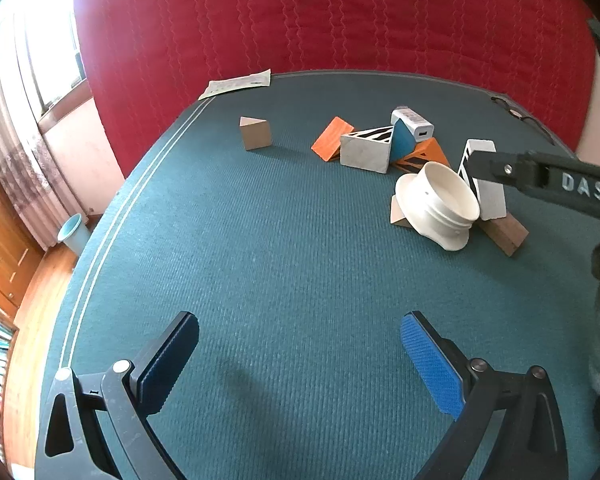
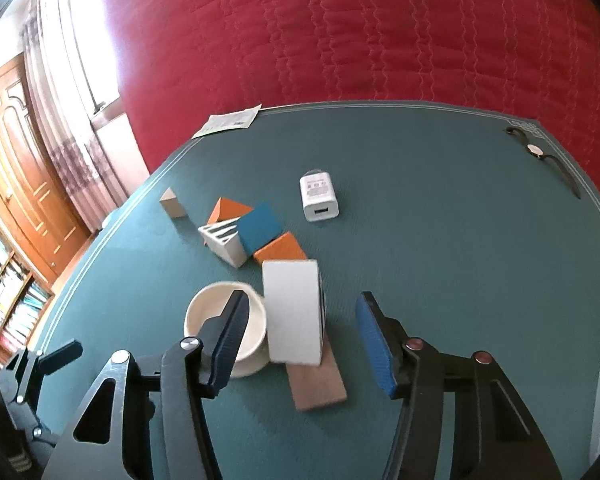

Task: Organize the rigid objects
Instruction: 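Move the right gripper to the white card and close on it, then lift the white card with the right gripper while the left gripper grasps the white bowl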

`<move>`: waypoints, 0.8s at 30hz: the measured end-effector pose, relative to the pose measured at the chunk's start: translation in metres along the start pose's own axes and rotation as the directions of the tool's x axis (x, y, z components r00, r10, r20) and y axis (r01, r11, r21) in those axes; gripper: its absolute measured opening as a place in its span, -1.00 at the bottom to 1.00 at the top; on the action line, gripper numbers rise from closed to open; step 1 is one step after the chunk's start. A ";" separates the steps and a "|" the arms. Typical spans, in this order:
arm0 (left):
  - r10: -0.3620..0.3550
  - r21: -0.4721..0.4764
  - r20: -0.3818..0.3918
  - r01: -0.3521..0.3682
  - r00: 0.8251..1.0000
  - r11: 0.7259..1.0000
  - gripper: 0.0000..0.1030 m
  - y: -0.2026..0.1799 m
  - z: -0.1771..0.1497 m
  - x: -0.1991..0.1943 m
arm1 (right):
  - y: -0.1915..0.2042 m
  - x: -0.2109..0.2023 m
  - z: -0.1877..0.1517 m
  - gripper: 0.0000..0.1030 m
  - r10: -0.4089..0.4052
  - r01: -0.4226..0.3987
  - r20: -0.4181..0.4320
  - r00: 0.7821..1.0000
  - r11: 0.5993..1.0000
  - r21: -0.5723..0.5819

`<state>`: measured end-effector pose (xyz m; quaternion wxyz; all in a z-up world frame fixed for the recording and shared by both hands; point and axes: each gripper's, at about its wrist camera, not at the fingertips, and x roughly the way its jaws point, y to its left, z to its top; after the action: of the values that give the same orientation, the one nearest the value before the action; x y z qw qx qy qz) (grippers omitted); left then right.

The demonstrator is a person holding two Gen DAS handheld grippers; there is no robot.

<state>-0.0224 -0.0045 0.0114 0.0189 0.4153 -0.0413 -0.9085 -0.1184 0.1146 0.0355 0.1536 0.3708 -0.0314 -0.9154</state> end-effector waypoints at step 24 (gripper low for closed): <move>0.015 0.018 0.039 -0.016 0.999 1.000 1.00 -0.045 0.040 0.005 | -0.036 -0.009 -0.002 -0.31 0.022 -0.022 -0.003 1.000 0.999 0.032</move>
<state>-0.0561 0.0421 0.0299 0.0213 0.3974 -0.0533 -0.9159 -0.1203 0.1518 0.0341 0.1578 0.3744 -0.0499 -0.9124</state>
